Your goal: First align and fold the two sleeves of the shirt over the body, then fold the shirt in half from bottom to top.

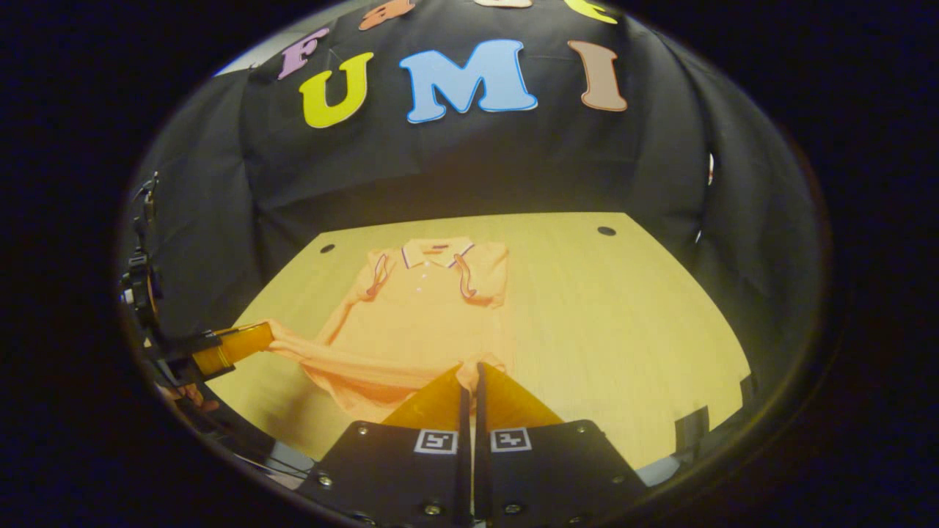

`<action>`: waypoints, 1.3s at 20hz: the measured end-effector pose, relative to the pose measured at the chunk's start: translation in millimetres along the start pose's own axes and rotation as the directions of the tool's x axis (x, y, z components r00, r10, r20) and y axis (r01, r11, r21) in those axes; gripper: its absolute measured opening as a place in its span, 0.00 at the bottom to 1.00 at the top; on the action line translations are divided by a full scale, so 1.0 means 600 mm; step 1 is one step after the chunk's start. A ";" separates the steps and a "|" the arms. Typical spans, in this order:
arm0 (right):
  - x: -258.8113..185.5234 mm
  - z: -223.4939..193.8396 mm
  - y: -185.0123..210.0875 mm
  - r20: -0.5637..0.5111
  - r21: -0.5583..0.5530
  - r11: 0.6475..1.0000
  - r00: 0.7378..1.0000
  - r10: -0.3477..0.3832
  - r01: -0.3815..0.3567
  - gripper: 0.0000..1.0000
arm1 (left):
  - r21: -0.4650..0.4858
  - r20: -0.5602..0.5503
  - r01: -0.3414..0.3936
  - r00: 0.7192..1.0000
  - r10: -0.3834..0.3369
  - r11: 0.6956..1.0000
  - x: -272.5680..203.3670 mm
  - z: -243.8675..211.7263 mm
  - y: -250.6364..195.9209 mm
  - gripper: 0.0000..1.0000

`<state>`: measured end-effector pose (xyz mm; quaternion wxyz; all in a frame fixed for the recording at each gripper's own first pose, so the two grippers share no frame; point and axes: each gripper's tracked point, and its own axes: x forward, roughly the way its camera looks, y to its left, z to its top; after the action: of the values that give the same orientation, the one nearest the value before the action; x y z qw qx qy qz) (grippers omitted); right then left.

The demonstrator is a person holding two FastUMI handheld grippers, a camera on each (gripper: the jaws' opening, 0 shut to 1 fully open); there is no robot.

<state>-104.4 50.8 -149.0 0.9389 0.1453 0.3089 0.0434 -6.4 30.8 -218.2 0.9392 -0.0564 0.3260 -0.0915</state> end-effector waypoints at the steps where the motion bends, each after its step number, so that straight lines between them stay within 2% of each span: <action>1: 0.011 0.017 0.001 0.008 -0.007 1.000 1.000 -0.005 0.005 0.02 | -0.005 0.006 0.005 1.000 -0.005 1.000 0.014 0.015 0.005 0.10; 5: 0.054 0.085 0.009 0.051 -0.032 0.999 0.998 -0.020 0.022 0.02 | -0.055 0.034 0.030 0.999 -0.028 0.998 0.075 0.073 0.016 0.10; 14: 0.178 0.208 0.003 0.101 -0.087 0.994 0.993 -0.060 0.069 0.02 | -0.066 0.092 0.055 0.995 -0.049 0.996 0.212 0.194 0.036 0.10; 21: 0.287 0.282 -0.002 0.126 -0.124 0.986 0.988 -0.093 0.109 0.02 | 0.009 0.127 0.056 0.990 -0.057 0.998 0.326 0.256 0.044 0.10; 23: 0.316 0.294 -0.003 0.133 -0.134 0.983 0.985 -0.108 0.126 0.00 | 0.035 0.140 0.048 0.989 -0.052 0.998 0.352 0.261 0.050 0.10; 26: 0.354 0.303 -0.003 0.146 -0.166 0.974 0.981 -0.129 0.153 0.02 | 0.061 0.159 0.025 0.987 -0.034 0.998 0.398 0.268 0.060 0.10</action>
<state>174.5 40.5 -130.7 0.9675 0.0417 0.2493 -0.0062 282.6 23.8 -242.5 0.9622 -0.0406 0.2459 -0.1101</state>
